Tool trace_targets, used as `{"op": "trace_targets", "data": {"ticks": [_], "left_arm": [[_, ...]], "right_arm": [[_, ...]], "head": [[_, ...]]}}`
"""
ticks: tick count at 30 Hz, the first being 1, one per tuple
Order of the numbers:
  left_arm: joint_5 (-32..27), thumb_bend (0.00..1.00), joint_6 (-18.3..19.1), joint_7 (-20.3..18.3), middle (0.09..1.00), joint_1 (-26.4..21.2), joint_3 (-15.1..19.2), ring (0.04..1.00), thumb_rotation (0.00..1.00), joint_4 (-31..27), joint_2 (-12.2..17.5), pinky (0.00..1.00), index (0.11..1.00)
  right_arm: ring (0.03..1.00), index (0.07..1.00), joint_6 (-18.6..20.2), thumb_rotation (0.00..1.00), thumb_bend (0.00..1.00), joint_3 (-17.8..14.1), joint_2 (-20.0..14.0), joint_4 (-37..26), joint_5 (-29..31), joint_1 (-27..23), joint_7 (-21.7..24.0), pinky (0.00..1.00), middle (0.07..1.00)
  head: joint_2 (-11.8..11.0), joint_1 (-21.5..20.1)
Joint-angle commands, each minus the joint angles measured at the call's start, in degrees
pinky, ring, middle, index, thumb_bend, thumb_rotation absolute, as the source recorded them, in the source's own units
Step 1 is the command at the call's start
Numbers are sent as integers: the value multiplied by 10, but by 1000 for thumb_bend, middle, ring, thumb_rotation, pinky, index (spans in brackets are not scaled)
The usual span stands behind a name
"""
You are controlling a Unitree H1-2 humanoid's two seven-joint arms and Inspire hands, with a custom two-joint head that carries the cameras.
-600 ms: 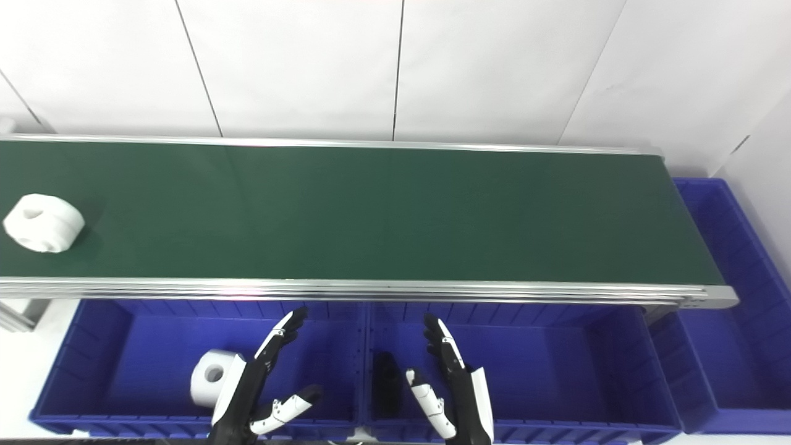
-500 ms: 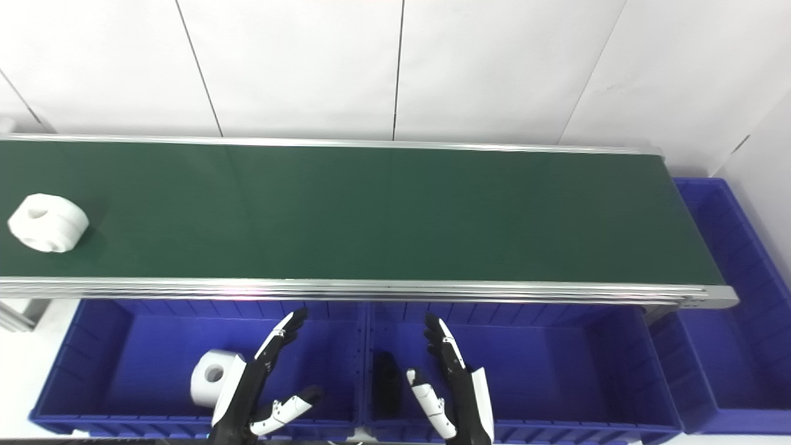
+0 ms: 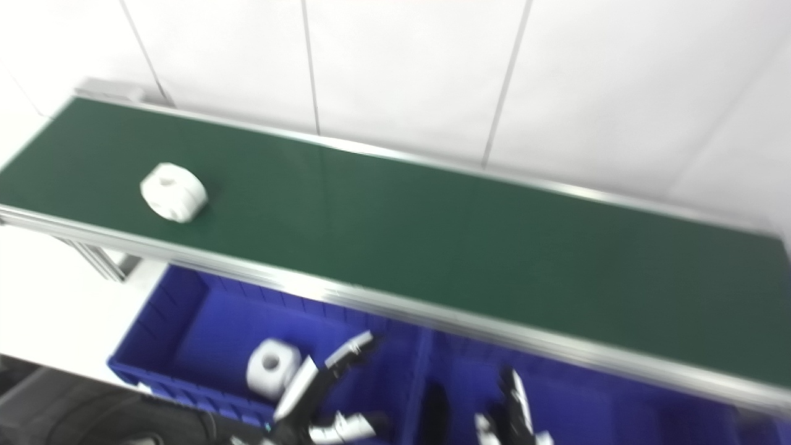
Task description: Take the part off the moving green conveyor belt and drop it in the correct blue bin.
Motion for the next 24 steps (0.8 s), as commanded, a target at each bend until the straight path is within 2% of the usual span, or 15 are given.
{"op": "trace_targets", "data": {"ticks": [1, 6, 10, 15, 19, 22, 24], "left_arm": [[16, 766, -18, 14, 880, -10, -3, 865, 615, -7, -4, 816, 859], [23, 746, -18, 36, 882, -15, -19, 865, 583, -7, 2, 817, 852], [33, 747, -18, 58, 878, -11, -25, 861, 573, -29, 9, 811, 846], [38, 741, -18, 57, 873, 1, -3, 846, 541, -90, 18, 788, 853], [74, 738, -18, 15, 878, 5, 63, 861, 595, -161, 33, 808, 868], [66, 695, -16, -37, 904, -6, 126, 881, 570, -209, 46, 815, 893], [60, 683, 5, -74, 909, -13, 167, 885, 580, -234, 50, 819, 899]], "right_arm": [[934, 967, -33, 1000, 608, 7, 0, -11, -5, -7, -14, 975, 951], [958, 971, -33, 1000, 615, 11, -6, -11, -6, -5, -27, 993, 956], [968, 976, -33, 1000, 593, 14, -8, -17, 3, -4, -31, 1000, 962], [954, 963, -33, 1000, 584, 30, -14, -15, -7, -10, -51, 978, 958], [954, 960, -33, 1000, 606, 32, -14, -14, 1, -11, -52, 981, 952], [952, 955, -33, 1000, 619, 33, -12, -14, 2, -10, -56, 977, 946], [950, 953, -33, 1000, 610, 36, -11, -12, 0, -12, -65, 974, 945]], "head": [[-1, 0], [-10, -2], [-14, -7], [-15, -12], [-17, -11], [-18, -10], [-18, -13]]}}
